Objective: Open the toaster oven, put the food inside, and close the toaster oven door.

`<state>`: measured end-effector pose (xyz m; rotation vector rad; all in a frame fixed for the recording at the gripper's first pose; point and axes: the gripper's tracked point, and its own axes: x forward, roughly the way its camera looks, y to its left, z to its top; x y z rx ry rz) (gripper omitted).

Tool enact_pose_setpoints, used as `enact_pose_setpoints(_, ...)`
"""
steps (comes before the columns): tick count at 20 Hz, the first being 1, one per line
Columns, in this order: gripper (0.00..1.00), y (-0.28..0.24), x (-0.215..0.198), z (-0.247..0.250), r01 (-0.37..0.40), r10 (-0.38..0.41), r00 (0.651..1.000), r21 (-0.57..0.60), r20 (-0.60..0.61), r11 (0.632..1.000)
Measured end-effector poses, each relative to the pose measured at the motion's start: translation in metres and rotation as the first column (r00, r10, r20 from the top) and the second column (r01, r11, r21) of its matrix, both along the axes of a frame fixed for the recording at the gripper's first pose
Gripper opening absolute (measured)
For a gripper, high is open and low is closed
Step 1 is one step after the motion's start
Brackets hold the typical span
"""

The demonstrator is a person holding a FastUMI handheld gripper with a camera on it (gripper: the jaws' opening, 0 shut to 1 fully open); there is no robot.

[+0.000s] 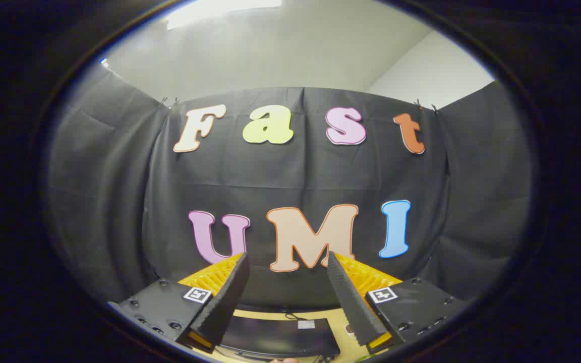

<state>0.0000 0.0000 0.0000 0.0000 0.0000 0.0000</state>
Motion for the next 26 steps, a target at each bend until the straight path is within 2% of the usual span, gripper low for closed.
enact_pose_setpoints(13, 0.97, 0.01, 0.003, -0.042, 0.012, -0.012, 0.998, 0.0, -0.06, 1.0)
enact_pose_setpoints(20, 0.97, 0.016, 0.008, -0.088, 0.004, -0.004, 0.996, 0.0, -0.087, 1.0)
enact_pose_setpoints(26, 0.97, 0.019, 0.013, -0.153, 0.02, -0.02, 0.99, 0.0, -0.138, 1.0)
